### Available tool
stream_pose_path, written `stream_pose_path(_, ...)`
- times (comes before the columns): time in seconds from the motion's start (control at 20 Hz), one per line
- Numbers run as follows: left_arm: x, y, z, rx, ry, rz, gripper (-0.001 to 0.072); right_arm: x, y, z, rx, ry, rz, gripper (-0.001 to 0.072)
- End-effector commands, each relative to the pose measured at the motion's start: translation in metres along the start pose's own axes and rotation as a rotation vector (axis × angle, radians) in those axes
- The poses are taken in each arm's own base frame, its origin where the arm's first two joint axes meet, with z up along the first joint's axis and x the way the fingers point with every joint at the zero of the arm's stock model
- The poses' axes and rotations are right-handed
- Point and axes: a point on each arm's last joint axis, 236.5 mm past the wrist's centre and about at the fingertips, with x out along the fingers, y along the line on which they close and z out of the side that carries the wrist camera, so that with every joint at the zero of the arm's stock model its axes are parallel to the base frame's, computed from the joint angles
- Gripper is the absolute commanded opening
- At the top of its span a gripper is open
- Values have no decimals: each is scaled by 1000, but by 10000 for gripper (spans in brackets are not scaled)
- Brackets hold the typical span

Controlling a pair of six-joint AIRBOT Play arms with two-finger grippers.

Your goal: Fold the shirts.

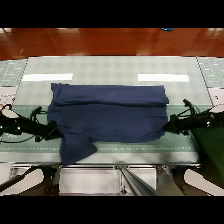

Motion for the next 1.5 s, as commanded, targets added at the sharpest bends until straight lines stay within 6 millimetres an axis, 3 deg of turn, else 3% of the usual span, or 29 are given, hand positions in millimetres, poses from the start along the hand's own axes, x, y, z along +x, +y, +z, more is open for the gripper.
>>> stream_pose_path(0.0, -29, -22, 43, 37, -138, -43, 19, -34, 22, 25, -112, -67, -25, 21)
stream_pose_path(0.2, -84, -62, 102, 103, -337, -101, 18, -59, 48, 82, -129, -285, 4, 22)
stream_pose_path(0.35, -104, -81, 134, 150, -379, -105, 18, -49, 51, 103, -157, -295, -17, 22)
stream_pose_path(0.65, -86, -120, 188, 192, -334, -141, 18, -49, 48, 156, -148, -333, -27, 22)
stream_pose_path(0.9, -81, -135, 240, 172, -346, -154, 18, -46, 46, 193, -109, -379, -6, 22)
stream_pose_path(1.05, -75, -137, 255, 178, -333, -156, 18, -42, 48, 212, -92, -379, 26, 22)
stream_pose_path(1.2, -55, -132, 256, 168, -291, -151, 19, -34, 47, 224, -61, -380, 56, 39)
stream_pose_path(1.25, -49, -132, 253, 167, -267, -150, 50, -30, 45, 226, -49, -378, 62, 241)
stream_pose_path(1.3, -45, -132, 248, 169, -244, -150, 259, -28, 44, 225, -50, -372, 63, 410)
stream_pose_path(1.35, -47, -131, 244, 177, -228, -148, 470, -29, 44, 224, -54, -369, 62, 411)
stream_pose_path(1.45, -67, -128, 236, 187, -189, -159, 507, -51, 47, 220, -63, -367, 81, 411)
